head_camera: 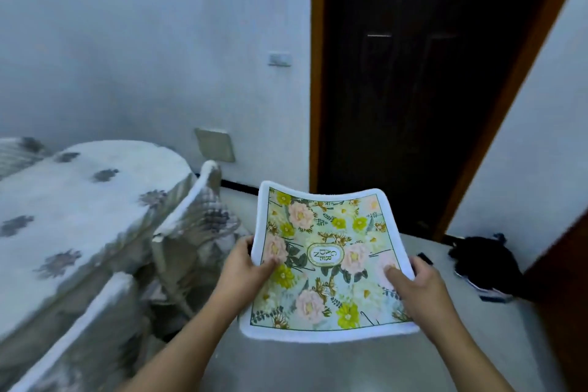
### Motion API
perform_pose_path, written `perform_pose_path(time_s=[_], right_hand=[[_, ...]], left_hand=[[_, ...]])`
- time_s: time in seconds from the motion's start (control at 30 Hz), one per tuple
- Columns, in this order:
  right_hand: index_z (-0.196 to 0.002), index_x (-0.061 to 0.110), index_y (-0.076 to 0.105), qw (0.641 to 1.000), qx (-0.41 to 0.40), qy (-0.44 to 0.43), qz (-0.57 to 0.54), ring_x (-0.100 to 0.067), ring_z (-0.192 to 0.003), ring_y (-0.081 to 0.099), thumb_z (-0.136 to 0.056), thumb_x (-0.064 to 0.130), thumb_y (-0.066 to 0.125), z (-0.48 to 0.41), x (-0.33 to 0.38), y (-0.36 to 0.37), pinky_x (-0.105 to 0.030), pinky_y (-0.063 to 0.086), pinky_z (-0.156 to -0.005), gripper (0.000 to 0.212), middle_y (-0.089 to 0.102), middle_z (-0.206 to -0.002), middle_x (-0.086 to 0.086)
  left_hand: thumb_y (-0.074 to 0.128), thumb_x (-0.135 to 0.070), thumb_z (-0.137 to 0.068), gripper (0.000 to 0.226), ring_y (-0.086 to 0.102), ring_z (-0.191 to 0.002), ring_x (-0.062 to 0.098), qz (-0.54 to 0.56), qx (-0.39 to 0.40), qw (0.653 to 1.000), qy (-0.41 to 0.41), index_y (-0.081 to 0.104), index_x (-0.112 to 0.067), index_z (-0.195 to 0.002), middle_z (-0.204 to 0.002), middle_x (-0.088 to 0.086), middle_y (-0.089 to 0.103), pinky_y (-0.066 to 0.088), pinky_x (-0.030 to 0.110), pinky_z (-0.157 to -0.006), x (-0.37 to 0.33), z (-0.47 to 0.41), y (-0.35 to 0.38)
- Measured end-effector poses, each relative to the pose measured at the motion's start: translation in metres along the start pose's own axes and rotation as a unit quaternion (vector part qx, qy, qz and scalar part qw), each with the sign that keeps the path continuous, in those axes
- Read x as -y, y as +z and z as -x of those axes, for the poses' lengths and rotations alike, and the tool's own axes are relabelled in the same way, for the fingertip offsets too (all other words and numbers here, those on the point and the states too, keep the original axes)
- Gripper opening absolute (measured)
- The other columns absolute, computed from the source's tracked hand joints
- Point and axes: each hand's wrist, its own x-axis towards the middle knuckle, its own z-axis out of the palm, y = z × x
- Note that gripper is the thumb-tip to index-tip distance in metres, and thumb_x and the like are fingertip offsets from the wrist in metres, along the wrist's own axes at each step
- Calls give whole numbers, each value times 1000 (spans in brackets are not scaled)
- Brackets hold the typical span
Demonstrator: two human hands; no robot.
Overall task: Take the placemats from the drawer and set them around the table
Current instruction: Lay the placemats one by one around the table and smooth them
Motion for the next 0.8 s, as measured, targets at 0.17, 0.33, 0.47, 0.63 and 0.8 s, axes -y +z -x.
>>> perform_pose_path(time_s=[0.17, 0.33, 0.47, 0.63, 0.8], right_hand=[[-82, 19, 67, 989, 130, -63, 17, -8, -50, 65, -85, 23, 66, -98, 36, 94, -18, 45, -36, 6, 72, -67, 2], [-86, 21, 69, 953, 275, -117, 42, -17, -60, 72, -84, 25, 67, -166, 88, 195, -36, 58, -51, 5, 75, -74, 2], [-82, 19, 69, 910, 377, -159, 63, -21, -61, 72, -82, 27, 67, -178, 129, 287, -41, 59, -55, 8, 75, -72, -1], [-79, 17, 68, 870, 448, -196, 56, -14, -55, 70, -82, 23, 68, -162, 167, 398, -28, 52, -42, 7, 74, -68, 5], [-83, 17, 68, 847, 487, -206, 49, -8, -50, 67, -85, 25, 69, -144, 200, 508, -16, 44, -36, 8, 73, -68, 13]], left_hand=[[77, -25, -81, 40, 74, -76, 14, 11, -134, 989, -60, 51, -21, -112, -100, -1, 71, 63, 41, -68, 21, -43, -57], [77, -27, -81, 38, 74, -70, 11, 64, -281, 950, -120, 52, -24, -109, -96, -2, 72, 61, 30, -56, 38, -51, -107], [78, -26, -81, 37, 73, -68, 10, 88, -384, 906, -153, 52, -24, -107, -94, -4, 71, 57, 24, -51, 54, -40, -156], [79, -26, -80, 35, 74, -68, 11, 108, -470, 859, -173, 56, -21, -106, -92, -2, 73, 57, 24, -52, 84, -30, -225], [80, -23, -78, 34, 74, -72, 16, 122, -512, 834, -165, 58, -21, -104, -94, 0, 73, 61, 35, -62, 131, -42, -312]])
